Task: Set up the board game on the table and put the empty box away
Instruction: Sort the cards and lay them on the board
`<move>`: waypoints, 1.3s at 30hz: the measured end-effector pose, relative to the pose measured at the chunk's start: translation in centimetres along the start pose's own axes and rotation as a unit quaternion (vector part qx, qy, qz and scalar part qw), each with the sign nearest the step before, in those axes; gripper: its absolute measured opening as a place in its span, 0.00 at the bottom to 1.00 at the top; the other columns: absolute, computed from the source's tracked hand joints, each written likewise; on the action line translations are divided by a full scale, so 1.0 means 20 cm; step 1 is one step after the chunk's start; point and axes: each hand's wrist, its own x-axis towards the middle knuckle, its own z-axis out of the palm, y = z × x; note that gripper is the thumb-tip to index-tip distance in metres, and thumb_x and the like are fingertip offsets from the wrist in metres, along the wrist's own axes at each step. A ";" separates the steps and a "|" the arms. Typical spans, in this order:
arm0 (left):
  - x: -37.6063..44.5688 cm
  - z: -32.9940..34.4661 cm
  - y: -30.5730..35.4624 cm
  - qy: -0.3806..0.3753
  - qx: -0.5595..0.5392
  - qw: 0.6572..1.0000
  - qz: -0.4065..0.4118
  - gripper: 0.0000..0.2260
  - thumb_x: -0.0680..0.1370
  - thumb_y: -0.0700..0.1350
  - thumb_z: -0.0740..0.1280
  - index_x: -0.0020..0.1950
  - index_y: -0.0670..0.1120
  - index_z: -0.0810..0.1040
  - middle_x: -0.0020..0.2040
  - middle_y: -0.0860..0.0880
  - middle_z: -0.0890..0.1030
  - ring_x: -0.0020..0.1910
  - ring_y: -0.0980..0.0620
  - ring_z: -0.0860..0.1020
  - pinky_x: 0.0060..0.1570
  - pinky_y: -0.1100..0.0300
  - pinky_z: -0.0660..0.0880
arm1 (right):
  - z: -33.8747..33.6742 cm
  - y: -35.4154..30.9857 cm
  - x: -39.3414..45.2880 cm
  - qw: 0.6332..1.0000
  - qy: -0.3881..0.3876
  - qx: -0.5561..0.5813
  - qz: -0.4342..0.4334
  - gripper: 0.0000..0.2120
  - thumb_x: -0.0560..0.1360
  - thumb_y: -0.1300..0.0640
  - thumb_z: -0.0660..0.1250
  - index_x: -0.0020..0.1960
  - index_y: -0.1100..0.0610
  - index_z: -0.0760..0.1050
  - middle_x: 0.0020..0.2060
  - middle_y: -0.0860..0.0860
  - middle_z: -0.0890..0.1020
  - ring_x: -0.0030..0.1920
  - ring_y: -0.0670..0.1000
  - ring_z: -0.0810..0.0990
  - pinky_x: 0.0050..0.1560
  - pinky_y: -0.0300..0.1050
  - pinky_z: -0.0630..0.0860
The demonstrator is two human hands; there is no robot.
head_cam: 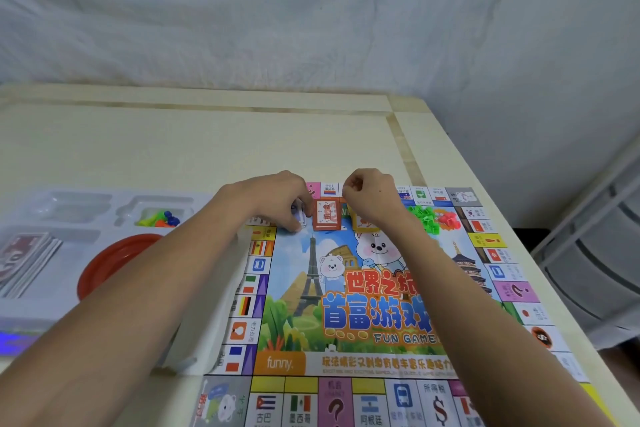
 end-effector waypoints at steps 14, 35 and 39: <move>-0.02 0.03 -0.01 0.009 -0.005 1.000 0.009 0.15 0.70 0.56 0.73 0.55 0.55 0.81 0.57 0.56 0.76 0.55 0.56 0.75 0.52 0.56 0.76 | -0.01 0.01 -0.02 0.969 -0.125 -0.197 0.076 0.24 0.73 0.40 0.67 0.64 0.50 0.71 0.60 0.58 0.70 0.64 0.63 0.68 0.62 0.55 0.67; -0.05 -0.02 -0.03 -0.026 0.037 0.999 -0.019 0.21 0.71 0.56 0.73 0.63 0.57 0.79 0.51 0.55 0.73 0.52 0.55 0.74 0.51 0.55 0.77 | 0.01 -0.02 0.00 0.955 -0.154 -0.220 0.124 0.25 0.68 0.47 0.70 0.63 0.51 0.72 0.61 0.59 0.71 0.64 0.62 0.68 0.56 0.54 0.70; -0.05 -0.03 -0.01 -0.024 0.044 0.999 -0.009 0.21 0.70 0.56 0.73 0.62 0.56 0.79 0.51 0.55 0.73 0.52 0.54 0.75 0.50 0.55 0.78 | 0.03 -0.02 0.01 0.959 -0.144 -0.207 0.127 0.22 0.68 0.50 0.70 0.60 0.53 0.72 0.60 0.60 0.72 0.63 0.63 0.69 0.59 0.56 0.72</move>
